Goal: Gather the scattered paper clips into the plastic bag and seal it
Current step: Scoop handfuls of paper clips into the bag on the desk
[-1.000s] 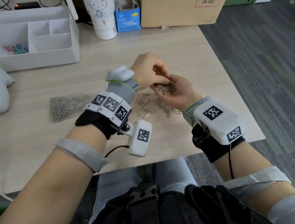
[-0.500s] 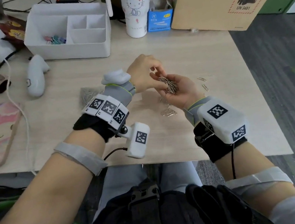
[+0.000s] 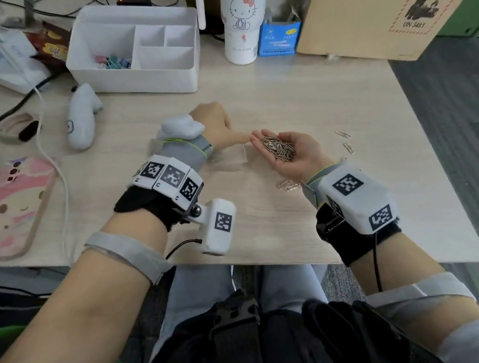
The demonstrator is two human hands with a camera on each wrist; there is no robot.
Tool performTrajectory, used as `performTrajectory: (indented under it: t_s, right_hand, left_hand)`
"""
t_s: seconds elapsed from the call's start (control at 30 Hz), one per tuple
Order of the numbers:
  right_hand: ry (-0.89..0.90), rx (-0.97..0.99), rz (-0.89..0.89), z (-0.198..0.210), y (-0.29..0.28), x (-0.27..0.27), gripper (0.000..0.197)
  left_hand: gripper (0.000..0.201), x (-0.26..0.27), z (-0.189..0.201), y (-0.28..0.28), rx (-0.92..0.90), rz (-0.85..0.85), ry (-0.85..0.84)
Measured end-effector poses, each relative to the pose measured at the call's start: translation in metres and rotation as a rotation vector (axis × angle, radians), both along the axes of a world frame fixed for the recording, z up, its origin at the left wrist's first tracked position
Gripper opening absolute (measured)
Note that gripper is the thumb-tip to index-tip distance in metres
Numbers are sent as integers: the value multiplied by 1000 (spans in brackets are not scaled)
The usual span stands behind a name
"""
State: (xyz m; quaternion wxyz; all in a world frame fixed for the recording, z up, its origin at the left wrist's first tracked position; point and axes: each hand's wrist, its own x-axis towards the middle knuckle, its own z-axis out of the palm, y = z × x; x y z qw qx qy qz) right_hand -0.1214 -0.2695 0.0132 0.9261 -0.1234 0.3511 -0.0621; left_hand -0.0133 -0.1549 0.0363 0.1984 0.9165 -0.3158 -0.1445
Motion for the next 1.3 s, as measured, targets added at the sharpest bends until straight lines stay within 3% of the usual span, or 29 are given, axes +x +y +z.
performTrajectory:
  t_s: [0.1, 0.27, 0.47, 0.8, 1.17, 1.3]
  right_hand:
    - [9, -31, 66, -2, 2, 1, 34]
    - [1, -54, 173, -2, 6, 7, 34]
    - [-48, -30, 297, 12, 16, 26, 33]
    - [-54, -181, 436, 26, 17, 35, 44]
    - [-68, -321, 464, 39, 13, 31, 50]
    - [2, -435, 352, 33, 6, 28, 31]
  left_hand:
    - [28, -5, 0, -3, 58, -63, 32]
    - [22, -3, 2, -3, -55, -104, 79]
    - [25, -1, 11, 7, -220, -63, 142]
    - [21, 8, 13, 15, -244, 19, 114]
    - [31, 13, 8, 18, -331, 26, 161]
    - [31, 15, 8, 21, -451, 52, 204]
